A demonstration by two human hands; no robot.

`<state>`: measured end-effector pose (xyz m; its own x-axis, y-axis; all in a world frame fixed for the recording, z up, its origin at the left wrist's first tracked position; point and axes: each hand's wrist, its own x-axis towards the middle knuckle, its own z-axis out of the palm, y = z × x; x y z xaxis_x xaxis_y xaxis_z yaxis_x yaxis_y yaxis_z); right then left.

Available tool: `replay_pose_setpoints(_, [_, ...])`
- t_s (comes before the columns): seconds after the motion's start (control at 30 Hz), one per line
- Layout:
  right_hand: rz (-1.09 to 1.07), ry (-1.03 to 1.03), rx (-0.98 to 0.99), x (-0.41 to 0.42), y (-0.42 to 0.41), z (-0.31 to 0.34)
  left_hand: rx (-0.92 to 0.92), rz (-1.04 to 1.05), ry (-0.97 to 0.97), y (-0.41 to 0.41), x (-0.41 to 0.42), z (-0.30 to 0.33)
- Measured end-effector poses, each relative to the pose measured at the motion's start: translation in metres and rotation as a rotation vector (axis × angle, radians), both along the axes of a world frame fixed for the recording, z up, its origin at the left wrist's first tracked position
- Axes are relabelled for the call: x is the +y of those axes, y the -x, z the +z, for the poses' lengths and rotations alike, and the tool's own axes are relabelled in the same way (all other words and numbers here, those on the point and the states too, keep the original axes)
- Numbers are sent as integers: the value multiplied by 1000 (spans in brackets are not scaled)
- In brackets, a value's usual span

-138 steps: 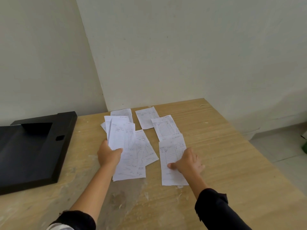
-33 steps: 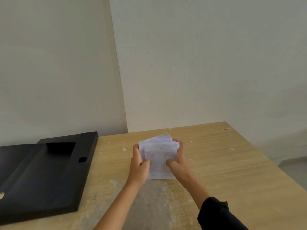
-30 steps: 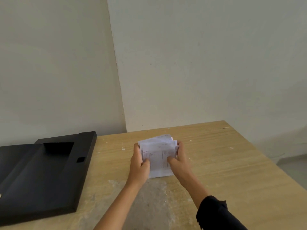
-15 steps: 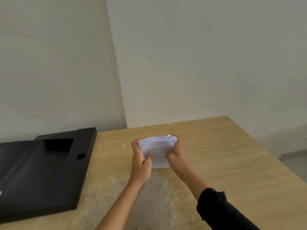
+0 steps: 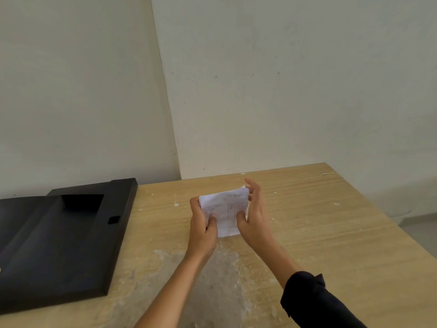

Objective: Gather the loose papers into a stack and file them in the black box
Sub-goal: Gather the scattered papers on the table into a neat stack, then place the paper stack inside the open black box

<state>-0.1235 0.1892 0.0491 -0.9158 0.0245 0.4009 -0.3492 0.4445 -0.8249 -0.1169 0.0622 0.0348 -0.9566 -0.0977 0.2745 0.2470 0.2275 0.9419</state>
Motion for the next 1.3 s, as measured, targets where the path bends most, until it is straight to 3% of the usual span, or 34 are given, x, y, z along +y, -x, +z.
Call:
replay_pose_setpoints(0.07, [-6, -170, 152, 1, 2, 0, -18, -14, -13, 1, -1, -2])
replay_pose_setpoints(0.17, [-11, -289, 201, 2, 4, -4, -25, -10, -13, 0, -2, -3])
replay_pose_setpoints(0.3, [9, -191, 161, 5, 1, -3, -51, -35, -37, -3, -3, -9])
replay_pose_setpoints(0.43, [78, 216, -94, 8, 0, 3, -55, -44, -62, -2, -2, -13])
replay_pose_setpoints(0.5, [108, 317, -239, 6, 3, -3, -58, -53, -88, -1, -1, -15])
replay_pose_setpoints(0.63, [106, 240, -322, -10, 9, -26, -92, -29, -99, 4, -5, -31])
replay_pose_setpoints(0.87, [24, 316, -212, -14, 10, -21, -27, -38, -28, 7, -2, -27])
replay_pose_setpoints(1.07, [-8, 215, -278, -11, 11, -37, -67, -19, 109, 12, -2, -39])
replay_pose_setpoints(1.3, [63, 195, -276, -13, 6, -33, -151, 19, 49, 12, 1, -25])
